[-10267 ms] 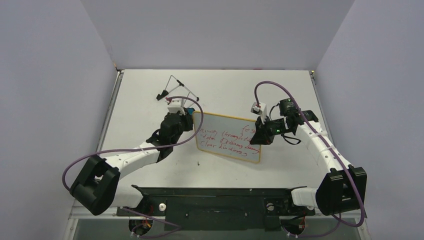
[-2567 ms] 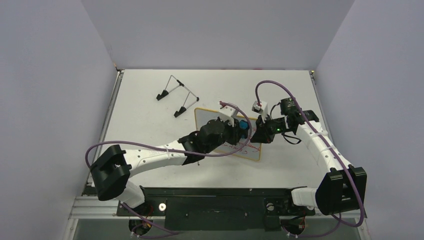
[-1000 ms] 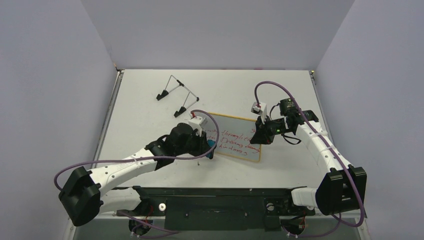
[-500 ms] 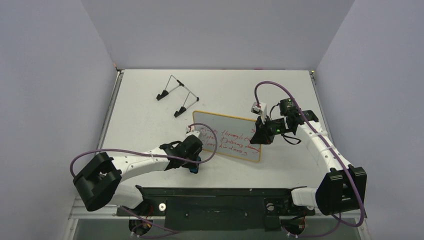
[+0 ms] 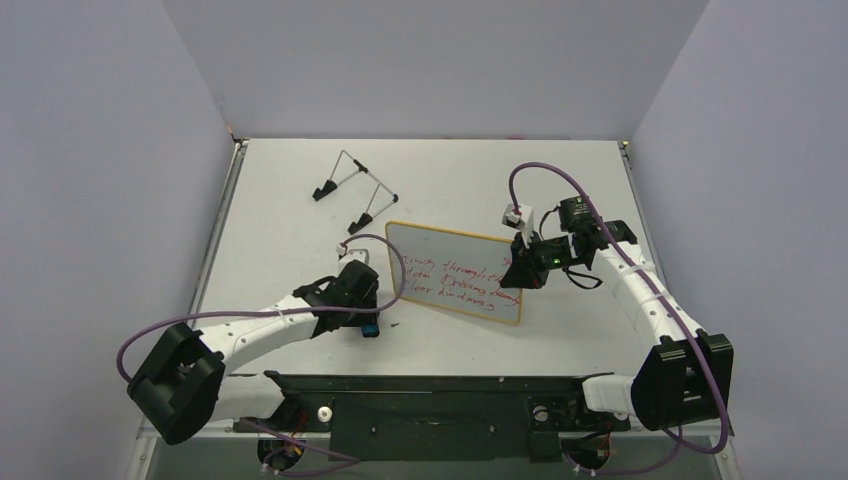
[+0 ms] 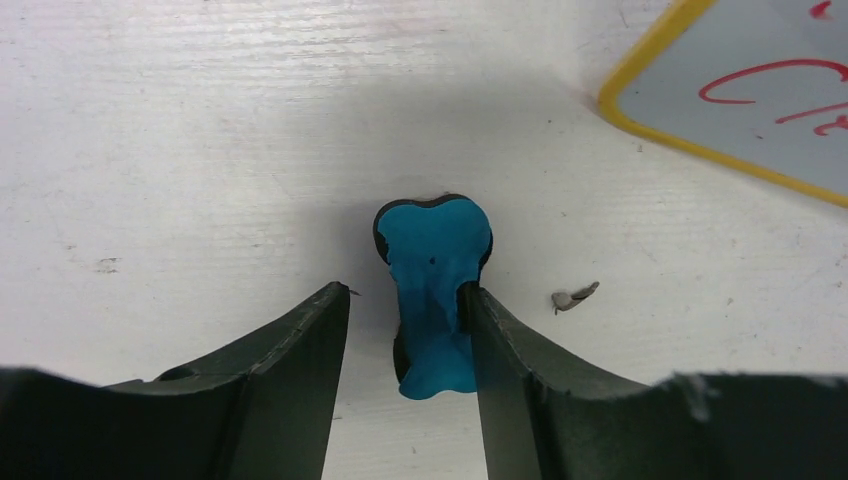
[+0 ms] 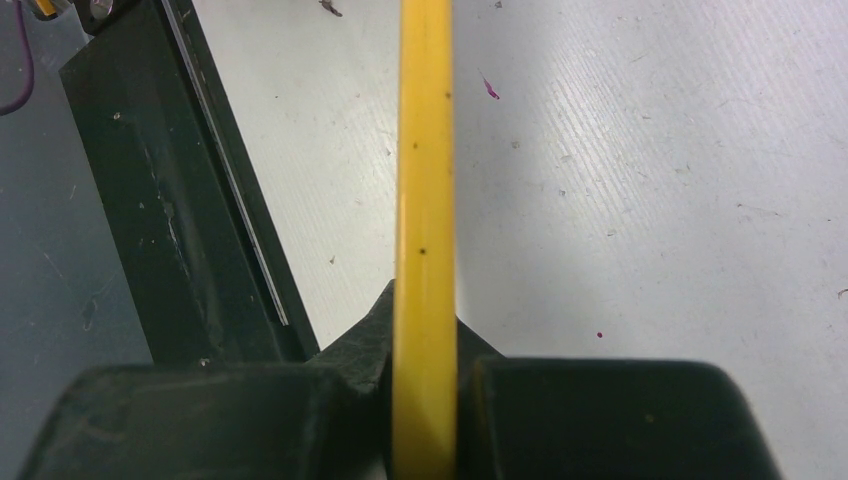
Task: Erase the whiteboard
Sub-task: Erase the center of the board with the whiteboard.
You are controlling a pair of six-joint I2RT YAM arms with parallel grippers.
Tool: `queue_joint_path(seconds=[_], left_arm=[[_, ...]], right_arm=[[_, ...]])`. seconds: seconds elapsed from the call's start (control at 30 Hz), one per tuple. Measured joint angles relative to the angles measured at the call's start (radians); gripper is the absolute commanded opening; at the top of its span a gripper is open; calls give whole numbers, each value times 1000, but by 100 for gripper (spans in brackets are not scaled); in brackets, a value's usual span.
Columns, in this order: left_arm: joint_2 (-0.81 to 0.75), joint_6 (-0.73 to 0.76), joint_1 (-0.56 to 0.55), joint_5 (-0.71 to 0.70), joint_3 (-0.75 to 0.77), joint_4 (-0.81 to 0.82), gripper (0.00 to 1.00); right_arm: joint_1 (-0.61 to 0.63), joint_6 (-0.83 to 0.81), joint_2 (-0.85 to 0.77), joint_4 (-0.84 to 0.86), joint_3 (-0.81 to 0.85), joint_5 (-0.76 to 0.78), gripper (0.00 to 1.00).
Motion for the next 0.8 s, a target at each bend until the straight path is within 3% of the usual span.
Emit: queue_joint_path(seconds=[0.23, 0.4, 0.57, 0.8], left_arm=[[-93, 17, 49, 64, -21, 2, 52], [-256, 81, 53, 143, -21, 21, 54], [-384, 246, 54, 300, 6, 128, 57], [-301, 583, 65, 533, 253, 166, 62]], right_arm=[[0, 0, 0, 0, 0, 0, 0], [0, 0, 0, 0, 0, 0, 0], [11, -4, 0, 5, 0, 8, 0], [88, -36, -6, 12, 37, 64, 0]])
